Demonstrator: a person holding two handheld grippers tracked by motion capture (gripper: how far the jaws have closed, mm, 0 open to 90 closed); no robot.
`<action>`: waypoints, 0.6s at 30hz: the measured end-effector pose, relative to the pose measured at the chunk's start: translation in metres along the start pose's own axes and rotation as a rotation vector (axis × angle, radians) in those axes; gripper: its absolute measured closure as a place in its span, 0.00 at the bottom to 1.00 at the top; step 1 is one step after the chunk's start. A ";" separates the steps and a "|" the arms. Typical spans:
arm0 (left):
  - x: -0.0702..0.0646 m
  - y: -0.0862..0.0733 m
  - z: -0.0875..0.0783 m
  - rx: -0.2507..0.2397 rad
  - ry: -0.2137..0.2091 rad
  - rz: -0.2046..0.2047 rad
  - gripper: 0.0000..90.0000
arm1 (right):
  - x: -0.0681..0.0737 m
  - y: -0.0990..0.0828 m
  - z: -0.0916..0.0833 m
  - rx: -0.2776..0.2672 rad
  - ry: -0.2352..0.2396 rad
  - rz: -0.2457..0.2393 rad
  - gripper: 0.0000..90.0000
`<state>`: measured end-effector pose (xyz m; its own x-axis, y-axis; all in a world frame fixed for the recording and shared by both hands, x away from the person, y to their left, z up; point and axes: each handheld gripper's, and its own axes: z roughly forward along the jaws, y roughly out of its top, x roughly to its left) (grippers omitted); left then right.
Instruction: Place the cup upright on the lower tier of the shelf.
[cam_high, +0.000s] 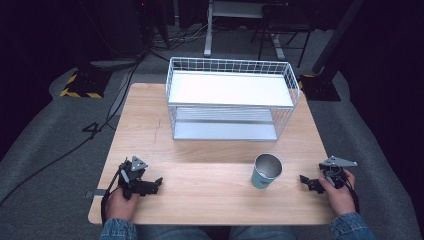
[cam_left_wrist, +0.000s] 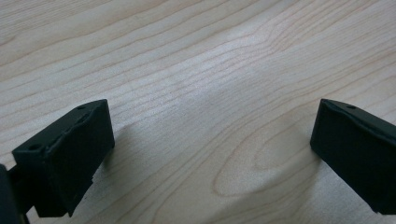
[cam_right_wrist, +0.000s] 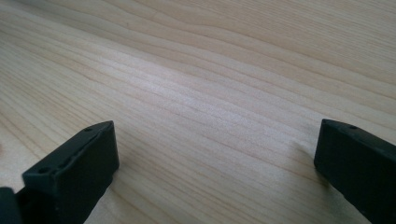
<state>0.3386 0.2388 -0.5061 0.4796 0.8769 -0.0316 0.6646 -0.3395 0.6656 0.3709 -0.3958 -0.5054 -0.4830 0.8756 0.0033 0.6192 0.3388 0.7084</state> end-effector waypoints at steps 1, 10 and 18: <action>0.000 0.000 0.000 0.000 0.000 0.000 0.00 | 0.000 0.000 0.000 -0.001 -0.001 -0.002 0.00; 0.000 0.000 0.000 0.002 0.001 0.001 0.00 | -0.001 0.000 0.001 -0.002 0.003 -0.007 0.00; 0.000 0.000 0.000 -0.002 0.003 -0.001 0.00 | -0.001 0.000 0.001 -0.001 0.003 -0.008 0.00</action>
<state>0.3381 0.2389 -0.5062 0.4777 0.8780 -0.0300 0.6640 -0.3385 0.6667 0.3719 -0.3963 -0.5055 -0.4896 0.8720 -0.0002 0.6145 0.3452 0.7094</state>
